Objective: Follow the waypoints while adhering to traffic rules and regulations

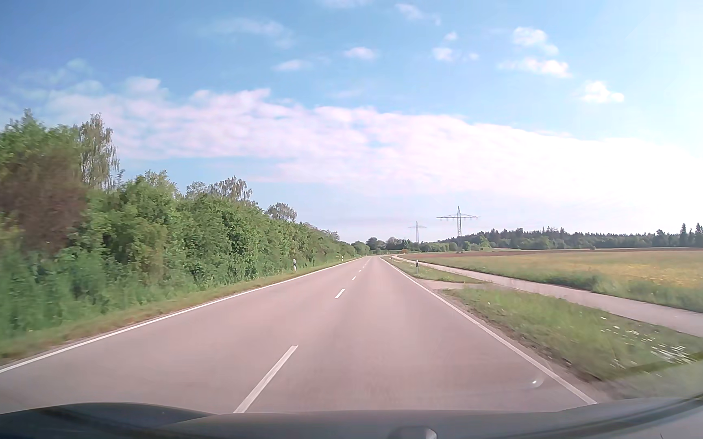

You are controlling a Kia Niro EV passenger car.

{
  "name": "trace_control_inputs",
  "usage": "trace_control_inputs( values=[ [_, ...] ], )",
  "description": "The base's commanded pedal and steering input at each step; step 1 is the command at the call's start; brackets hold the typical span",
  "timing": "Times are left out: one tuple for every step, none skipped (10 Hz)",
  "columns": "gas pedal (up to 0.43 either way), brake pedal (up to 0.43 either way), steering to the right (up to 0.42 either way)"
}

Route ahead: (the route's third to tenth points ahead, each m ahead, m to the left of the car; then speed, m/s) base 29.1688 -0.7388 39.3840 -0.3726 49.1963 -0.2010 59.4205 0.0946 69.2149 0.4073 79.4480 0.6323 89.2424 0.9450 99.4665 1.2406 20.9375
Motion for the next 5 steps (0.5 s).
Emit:
trace_control_inputs(
  values=[
    [0.220,0.000,-0.002],
    [0.220,0.000,-0.002],
    [0.220,0.000,-0.002],
    [0.220,0.000,-0.002],
    [0.220,0.000,-0.002]
  ],
)
